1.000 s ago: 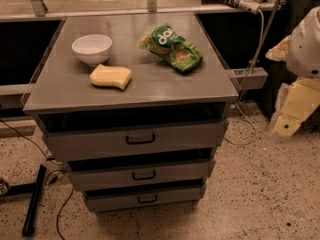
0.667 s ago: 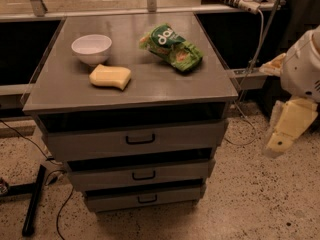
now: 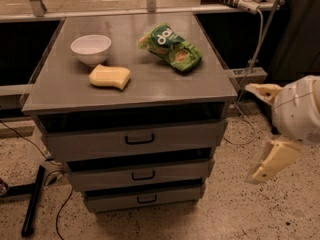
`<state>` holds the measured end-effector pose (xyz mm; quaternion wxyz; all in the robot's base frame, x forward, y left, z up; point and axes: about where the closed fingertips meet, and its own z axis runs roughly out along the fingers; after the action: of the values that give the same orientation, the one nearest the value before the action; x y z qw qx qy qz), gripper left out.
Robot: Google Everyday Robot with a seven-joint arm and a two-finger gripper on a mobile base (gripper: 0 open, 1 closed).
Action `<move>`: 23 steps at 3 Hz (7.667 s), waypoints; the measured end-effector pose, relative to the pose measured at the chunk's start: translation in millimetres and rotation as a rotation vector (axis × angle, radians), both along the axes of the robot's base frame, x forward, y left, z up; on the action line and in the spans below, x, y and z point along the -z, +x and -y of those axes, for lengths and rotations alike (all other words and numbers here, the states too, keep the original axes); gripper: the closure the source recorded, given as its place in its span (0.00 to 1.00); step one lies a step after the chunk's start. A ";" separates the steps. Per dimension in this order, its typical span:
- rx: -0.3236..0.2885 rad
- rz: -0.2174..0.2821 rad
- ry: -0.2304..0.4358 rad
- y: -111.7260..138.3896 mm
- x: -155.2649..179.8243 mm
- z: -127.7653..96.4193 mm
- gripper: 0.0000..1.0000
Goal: Open top drawer
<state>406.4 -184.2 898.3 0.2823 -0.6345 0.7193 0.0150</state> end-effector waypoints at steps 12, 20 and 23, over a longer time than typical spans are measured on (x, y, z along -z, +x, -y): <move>-0.234 0.015 0.093 171.2 239.4 -84.2 0.00; -0.239 0.015 0.103 165.9 234.6 -79.2 0.82; -0.284 0.007 0.151 111.2 244.2 -71.7 0.38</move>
Offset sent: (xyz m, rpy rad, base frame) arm 0.0047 0.0046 -0.0247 0.0213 -0.0419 0.0264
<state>517.7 -112.5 654.1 0.3267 -0.7067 0.6184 0.1069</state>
